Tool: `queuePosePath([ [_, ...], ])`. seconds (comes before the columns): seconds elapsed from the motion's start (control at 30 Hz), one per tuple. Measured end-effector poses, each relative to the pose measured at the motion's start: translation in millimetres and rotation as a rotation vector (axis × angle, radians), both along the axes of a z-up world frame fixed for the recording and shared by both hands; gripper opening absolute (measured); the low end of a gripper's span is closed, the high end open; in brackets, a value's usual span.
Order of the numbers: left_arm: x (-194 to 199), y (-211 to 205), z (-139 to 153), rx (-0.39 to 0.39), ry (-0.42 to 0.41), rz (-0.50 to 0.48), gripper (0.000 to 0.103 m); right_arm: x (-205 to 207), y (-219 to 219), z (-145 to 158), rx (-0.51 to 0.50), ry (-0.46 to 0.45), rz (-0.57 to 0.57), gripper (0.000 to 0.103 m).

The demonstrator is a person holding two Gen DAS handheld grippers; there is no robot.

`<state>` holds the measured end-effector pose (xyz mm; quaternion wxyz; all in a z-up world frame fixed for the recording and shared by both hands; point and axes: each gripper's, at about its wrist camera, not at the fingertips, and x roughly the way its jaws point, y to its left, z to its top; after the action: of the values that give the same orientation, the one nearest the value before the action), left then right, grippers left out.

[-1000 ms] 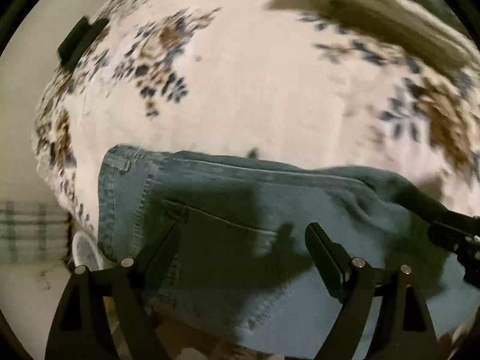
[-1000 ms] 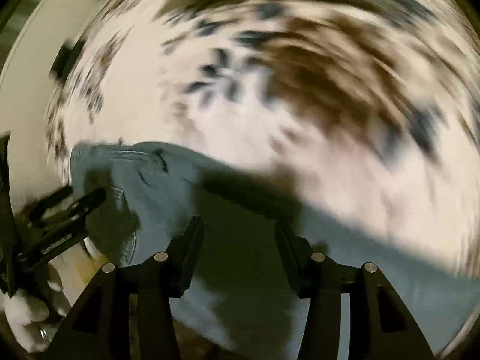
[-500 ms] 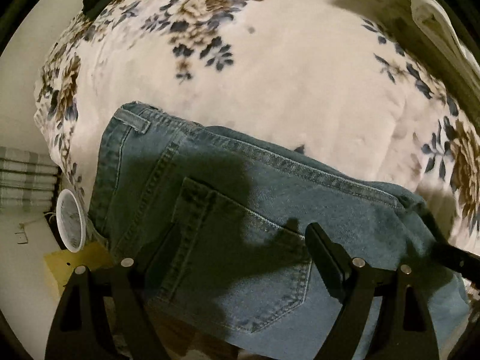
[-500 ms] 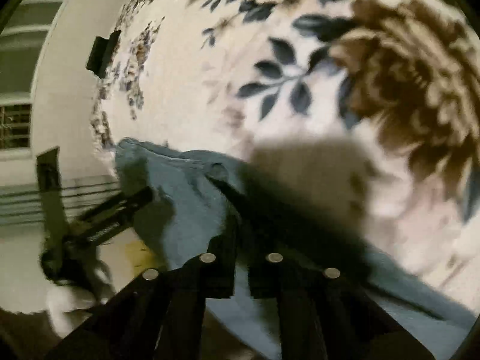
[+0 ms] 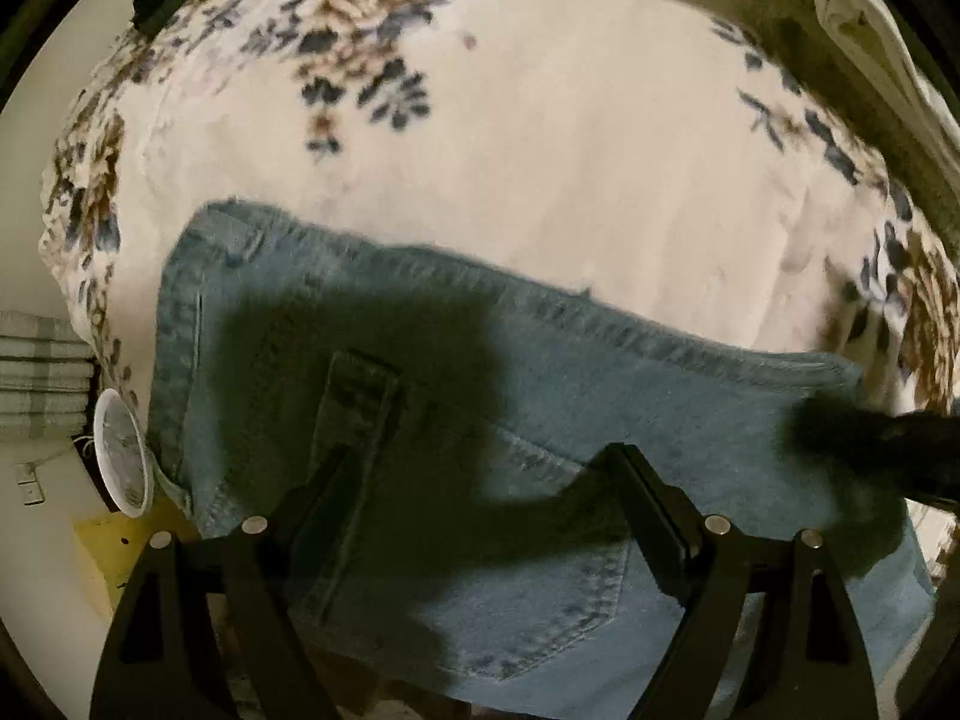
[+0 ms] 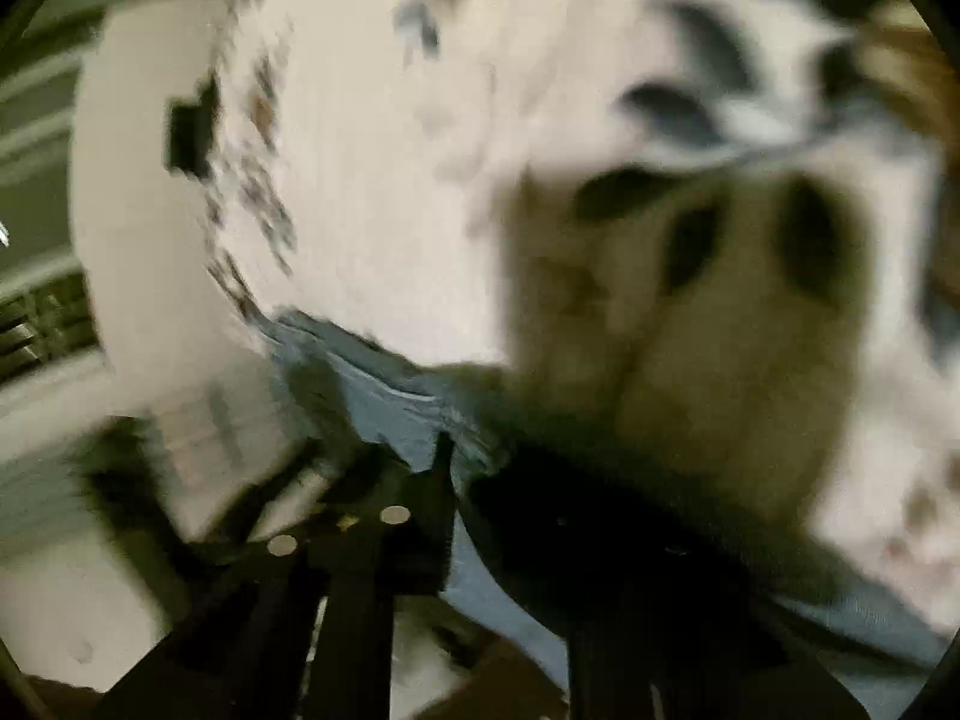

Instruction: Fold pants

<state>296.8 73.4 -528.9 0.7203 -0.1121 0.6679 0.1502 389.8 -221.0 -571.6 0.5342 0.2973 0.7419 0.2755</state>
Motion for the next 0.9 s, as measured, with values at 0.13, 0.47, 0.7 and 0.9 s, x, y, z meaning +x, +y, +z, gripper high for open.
queuePosePath([
  [0.13,-1,6,-6,-0.019,0.012,0.014,0.085,-6,-47,-3,0.038,0.057,-0.176,0.011],
  [0.47,9,3,12,-0.011,-0.024,-0.016,0.085,-5,-15,52,-0.366,-0.283,0.32,0.002],
  [0.7,10,-21,25,0.004,-0.037,-0.068,0.085,5,-29,37,-0.405,-0.275,0.21,0.011],
  [0.9,-2,-69,59,-0.006,-0.066,-0.186,0.085,-48,-147,102,-0.348,-0.298,-0.253,0.043],
])
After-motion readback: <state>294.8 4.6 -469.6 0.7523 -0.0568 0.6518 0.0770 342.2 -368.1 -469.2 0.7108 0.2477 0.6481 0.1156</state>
